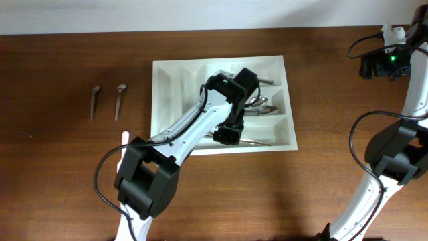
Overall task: Pack container
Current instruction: 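Lower the tongs into the bottom-right compartment with the left gripper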
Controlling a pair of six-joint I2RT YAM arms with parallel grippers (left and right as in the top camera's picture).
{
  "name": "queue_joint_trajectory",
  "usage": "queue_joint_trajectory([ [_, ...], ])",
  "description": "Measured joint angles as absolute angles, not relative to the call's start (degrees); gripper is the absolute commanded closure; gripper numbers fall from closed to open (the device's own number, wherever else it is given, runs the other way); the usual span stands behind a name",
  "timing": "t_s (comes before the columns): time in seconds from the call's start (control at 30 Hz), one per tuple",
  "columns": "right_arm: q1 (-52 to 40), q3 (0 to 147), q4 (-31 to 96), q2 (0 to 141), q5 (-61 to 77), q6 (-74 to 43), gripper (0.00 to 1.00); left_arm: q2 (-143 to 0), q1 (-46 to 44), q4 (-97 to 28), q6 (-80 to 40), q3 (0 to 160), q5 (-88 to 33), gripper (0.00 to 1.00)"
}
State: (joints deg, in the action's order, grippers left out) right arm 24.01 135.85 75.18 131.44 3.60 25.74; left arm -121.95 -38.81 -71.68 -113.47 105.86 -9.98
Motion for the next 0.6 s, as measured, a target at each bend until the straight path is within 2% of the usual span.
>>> queue_joint_trajectory([
  [0.17,24.01,135.85,75.18,131.44,3.60,25.69,0.01,-121.95,-38.65,-70.74,-113.47,105.86,-13.72,0.98],
  [0.6,24.01,135.85,75.18,131.44,3.60,25.69,0.01,-121.95,-38.65,-68.14,-113.45,105.86,-11.55,0.98],
])
